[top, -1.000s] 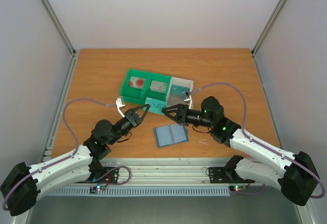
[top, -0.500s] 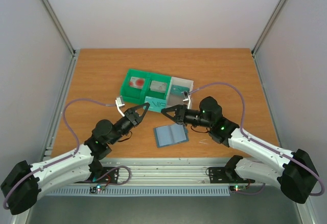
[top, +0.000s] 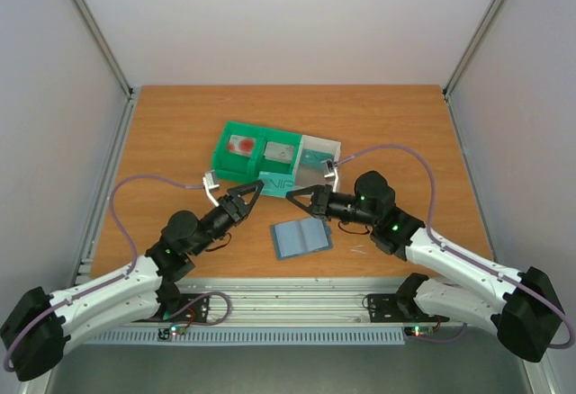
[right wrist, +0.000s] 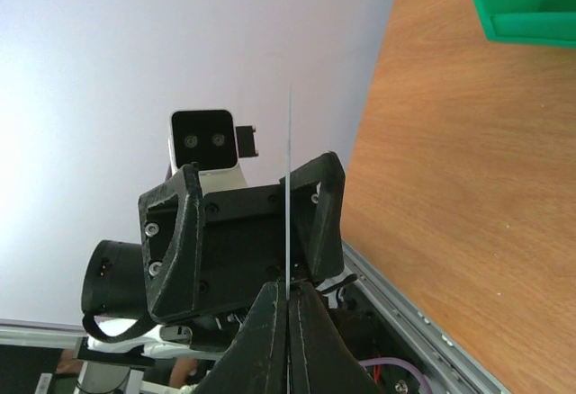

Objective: Take the credit cards out of the card holder

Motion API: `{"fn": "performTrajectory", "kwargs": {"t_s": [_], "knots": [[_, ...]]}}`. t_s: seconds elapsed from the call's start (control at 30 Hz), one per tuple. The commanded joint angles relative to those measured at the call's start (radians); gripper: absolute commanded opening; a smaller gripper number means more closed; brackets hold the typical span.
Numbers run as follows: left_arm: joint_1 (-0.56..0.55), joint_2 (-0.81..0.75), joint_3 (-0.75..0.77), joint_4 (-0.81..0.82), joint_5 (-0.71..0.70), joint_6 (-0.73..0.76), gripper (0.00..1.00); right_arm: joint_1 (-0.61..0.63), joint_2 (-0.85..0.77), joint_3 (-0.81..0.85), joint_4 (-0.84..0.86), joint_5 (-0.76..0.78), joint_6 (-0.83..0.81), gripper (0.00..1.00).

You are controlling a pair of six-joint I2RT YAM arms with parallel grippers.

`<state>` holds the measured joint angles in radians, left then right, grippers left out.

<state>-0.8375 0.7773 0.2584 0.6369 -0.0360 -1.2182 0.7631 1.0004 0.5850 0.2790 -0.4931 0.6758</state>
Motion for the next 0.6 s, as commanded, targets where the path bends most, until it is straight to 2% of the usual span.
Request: {"fn": "performTrajectory", "kwargs": {"t_s": [0.0,0.2,0.27,0.4,0.57], "knots": [[-0.002,-0.054,0.019,-0.074,-0.003,0.045,0.69,0.005,-0.052,0.013,-0.093,0.036,-0.102,0.01],[-0.002,-0.182,0.064,-0.375,-0.023,0.121,0.89,-0.008,-0.075,0.102,-0.363,0.097,-0.231,0.01],[-0.002,-0.215,0.089,-0.490,-0.031,0.165,0.98,-0.023,-0.074,0.127,-0.414,0.114,-0.258,0.01],[-0.002,-0.244,0.122,-0.702,-0.053,0.232,0.99,-0.079,-0.048,0.160,-0.454,0.095,-0.287,0.01],[-0.002,-0.251,0.115,-0.807,-0.060,0.284,0.99,-0.170,0.032,0.240,-0.559,0.089,-0.339,0.01]]}}
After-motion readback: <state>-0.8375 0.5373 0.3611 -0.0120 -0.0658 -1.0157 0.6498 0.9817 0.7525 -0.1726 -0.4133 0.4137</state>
